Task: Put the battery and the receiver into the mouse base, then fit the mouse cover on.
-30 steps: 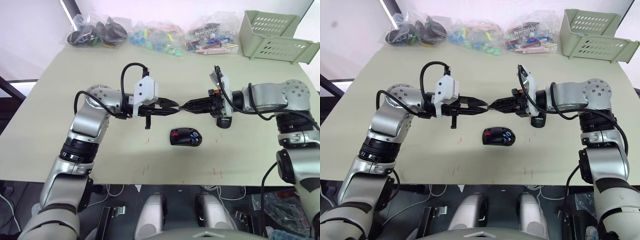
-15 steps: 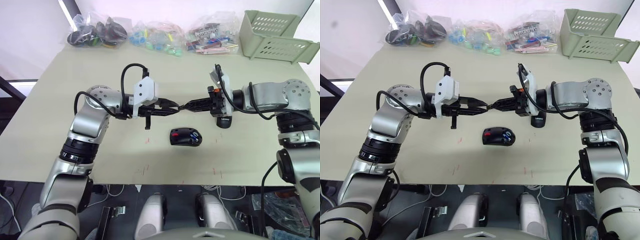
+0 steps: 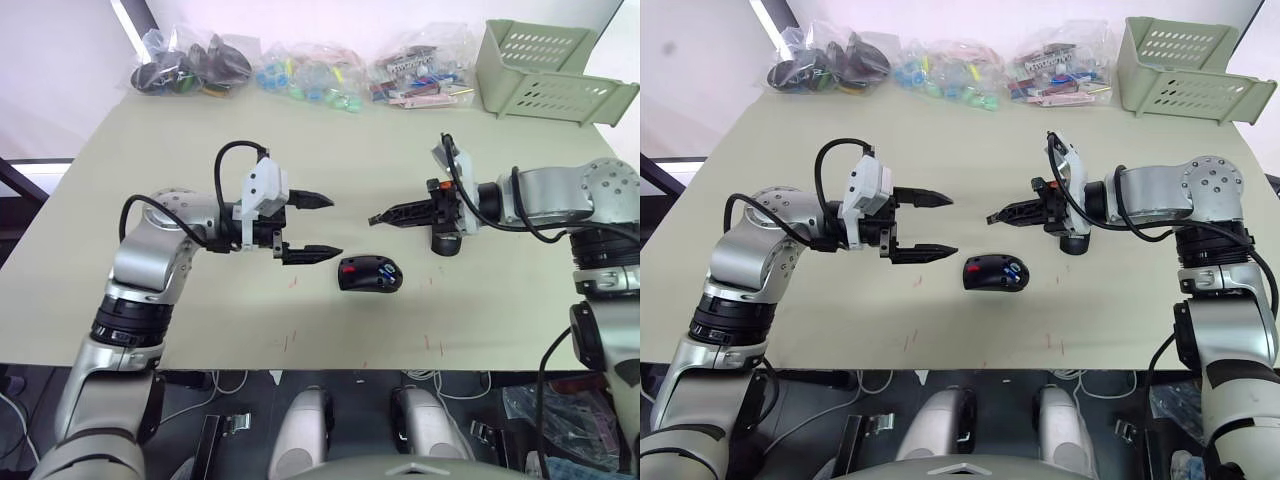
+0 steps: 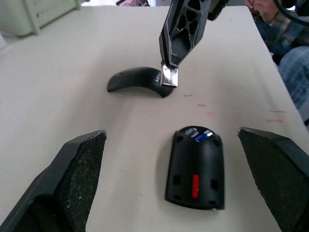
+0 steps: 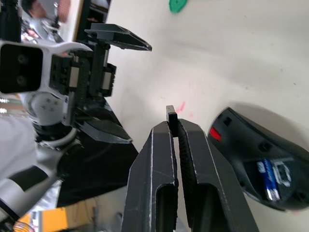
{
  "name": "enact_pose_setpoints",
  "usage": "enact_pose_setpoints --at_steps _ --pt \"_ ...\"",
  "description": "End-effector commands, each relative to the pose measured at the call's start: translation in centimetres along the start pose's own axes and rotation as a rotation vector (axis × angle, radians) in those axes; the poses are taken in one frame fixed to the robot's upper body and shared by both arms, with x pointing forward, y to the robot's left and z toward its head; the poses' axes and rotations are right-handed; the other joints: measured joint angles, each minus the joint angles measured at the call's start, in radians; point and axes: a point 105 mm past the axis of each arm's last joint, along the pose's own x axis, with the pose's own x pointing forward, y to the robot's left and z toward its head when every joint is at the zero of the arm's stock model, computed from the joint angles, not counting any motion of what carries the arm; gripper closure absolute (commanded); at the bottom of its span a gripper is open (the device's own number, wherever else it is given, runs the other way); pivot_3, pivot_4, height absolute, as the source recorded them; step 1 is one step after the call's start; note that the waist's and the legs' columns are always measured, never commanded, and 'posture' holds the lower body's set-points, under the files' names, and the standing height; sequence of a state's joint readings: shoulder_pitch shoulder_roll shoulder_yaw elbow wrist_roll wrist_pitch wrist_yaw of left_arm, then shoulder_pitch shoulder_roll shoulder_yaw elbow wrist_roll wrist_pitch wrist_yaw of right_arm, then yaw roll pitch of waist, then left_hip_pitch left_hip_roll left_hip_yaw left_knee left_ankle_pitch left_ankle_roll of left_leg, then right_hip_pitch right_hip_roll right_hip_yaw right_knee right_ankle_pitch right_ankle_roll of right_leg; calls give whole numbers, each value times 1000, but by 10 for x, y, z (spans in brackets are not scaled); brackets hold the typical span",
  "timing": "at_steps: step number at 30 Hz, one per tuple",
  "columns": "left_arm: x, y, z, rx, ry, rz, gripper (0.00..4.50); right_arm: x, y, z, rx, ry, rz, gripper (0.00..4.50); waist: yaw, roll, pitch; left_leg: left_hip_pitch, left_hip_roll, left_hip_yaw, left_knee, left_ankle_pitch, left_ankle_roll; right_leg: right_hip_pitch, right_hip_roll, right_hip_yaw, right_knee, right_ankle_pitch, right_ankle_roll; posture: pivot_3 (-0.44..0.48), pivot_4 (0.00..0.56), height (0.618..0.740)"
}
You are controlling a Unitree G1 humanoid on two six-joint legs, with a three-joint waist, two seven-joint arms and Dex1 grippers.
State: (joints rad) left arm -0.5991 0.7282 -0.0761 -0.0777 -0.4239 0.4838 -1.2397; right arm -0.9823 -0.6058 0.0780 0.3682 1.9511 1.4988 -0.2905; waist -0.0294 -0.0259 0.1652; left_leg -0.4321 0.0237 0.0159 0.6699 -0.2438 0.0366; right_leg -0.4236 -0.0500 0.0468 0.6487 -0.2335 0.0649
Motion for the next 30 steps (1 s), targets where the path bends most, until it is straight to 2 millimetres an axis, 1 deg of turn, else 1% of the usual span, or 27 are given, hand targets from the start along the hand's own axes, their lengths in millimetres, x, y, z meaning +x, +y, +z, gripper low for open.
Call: enact_pose_setpoints --at_steps 1,5,9,12,15,18,23,26,28,30 --pt "-9 1 6 -2 -13 30 108 -11 12 0 -76 16 5 4500 -1 0 0 0 0 0 0 0 0 0 0 0 0 0 0 0 150 740" --pt "-10 0 -6 -44 4 41 108 -21 14 1 -142 46 -54 4500 -5 0 0 0 0 0 0 0 0 0 0 0 0 0 0 0 150 740" --pt "-5 -3 -13 -74 4 29 108 -29 15 3 -190 67 -114 4500 -6 2 1 0 0 0 0 0 0 0 0 0 0 0 0 0 150 740" --pt "-1 -8 -23 -91 32 -9 108 -33 13 4 -248 84 -183 4500 -6 2 1 0 0 0 0 0 0 0 0 0 0 0 0 0 150 740" --pt "4 -10 -25 -94 38 -38 108 -35 13 3 -331 104 -240 4500 -5 2 1 0 0 0 0 0 0 0 0 0 0 0 0 0 150 740" --pt "7 -10 -31 -71 82 -58 108 -33 14 -4 -392 164 -263 4500 -5 2 1 0 0 0 0 0 0 -1 0 0 0 0 0 0 150 740" --pt "21 -14 -29 -30 121 -146 108 -35 16 -8 -460 225 -296 4500 -3 2 1 0 0 1 0 0 0 -1 0 0 0 0 0 0 150 740" --pt "25 -14 -31 -15 142 -154 108 -36 16 -8 -480 241 -304 4500 -3 2 1 -1 0 1 0 0 0 -1 0 1 0 0 0 0 150 740" --pt "32 -14 -30 -20 147 -155 108 -37 17 -8 -485 248 -292 4500 -3 2 1 -1 -1 1 0 0 0 -2 0 1 0 0 0 0 150 740" --pt "38 -18 -33 -12 177 -177 108 -38 18 -9 -491 253 -287 4500 -3 2 1 -2 -1 1 0 0 0 -2 0 1 1 0 0 0 150 740"
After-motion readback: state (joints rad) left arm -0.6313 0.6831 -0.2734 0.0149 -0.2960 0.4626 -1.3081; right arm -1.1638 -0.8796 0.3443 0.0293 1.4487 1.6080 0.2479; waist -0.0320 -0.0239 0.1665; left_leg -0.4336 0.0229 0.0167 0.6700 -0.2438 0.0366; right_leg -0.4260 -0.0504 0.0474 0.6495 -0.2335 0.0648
